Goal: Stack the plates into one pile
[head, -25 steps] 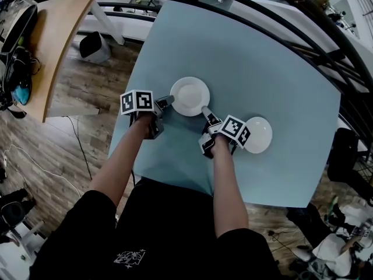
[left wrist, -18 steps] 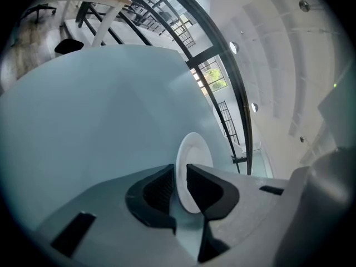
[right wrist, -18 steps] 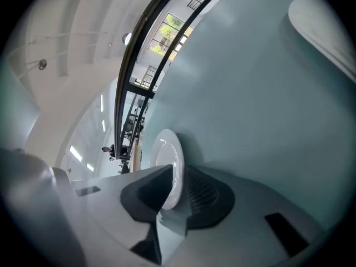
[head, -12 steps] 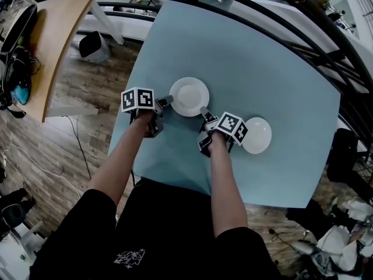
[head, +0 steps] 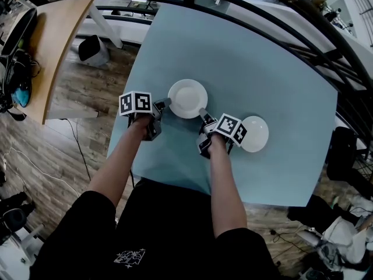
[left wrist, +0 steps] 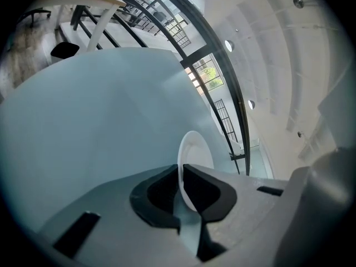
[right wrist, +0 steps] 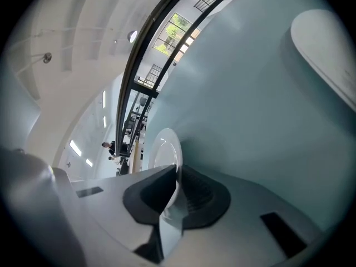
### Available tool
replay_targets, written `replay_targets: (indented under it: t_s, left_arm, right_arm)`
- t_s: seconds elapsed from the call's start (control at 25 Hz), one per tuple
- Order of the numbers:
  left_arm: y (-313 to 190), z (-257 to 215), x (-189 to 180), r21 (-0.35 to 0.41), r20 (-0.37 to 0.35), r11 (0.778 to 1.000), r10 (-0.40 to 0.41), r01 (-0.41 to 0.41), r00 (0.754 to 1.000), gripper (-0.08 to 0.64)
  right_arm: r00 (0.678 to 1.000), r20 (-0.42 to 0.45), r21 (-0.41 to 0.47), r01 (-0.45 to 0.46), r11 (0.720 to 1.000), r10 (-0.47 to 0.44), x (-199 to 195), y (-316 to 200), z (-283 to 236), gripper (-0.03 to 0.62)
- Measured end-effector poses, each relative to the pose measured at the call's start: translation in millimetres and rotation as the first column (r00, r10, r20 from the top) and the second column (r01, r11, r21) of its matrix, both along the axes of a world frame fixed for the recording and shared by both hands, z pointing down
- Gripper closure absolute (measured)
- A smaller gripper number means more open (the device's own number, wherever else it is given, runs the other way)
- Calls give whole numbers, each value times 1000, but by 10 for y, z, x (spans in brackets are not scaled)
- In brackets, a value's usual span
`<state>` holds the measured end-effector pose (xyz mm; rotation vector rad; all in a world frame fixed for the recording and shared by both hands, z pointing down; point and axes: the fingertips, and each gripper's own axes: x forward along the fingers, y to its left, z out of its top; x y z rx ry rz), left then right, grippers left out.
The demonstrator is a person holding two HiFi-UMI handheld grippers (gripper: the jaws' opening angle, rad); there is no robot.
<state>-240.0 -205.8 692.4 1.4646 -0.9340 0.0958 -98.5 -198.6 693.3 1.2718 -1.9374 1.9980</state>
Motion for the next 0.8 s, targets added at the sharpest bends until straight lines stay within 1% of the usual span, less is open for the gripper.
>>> replay_targets:
  t_s: [0.16, 0.56, 0.8]
  left_arm:
    - [49, -87, 86, 13, -9, 1000, 3, -3, 1000, 525]
    - [188, -294, 440, 41, -26, 999, 16, -15, 1000, 528]
    - [251, -397, 732, 52, -19, 998, 31, -30, 999, 528]
  right_arm:
    - [1000, 1, 13, 3, 1000, -3, 86, 47, -77, 561]
    - [1000, 8, 43, -15, 999, 15, 442, 188, -280, 563]
    - [1000, 0, 59, -14, 998, 14, 733, 269, -377, 563]
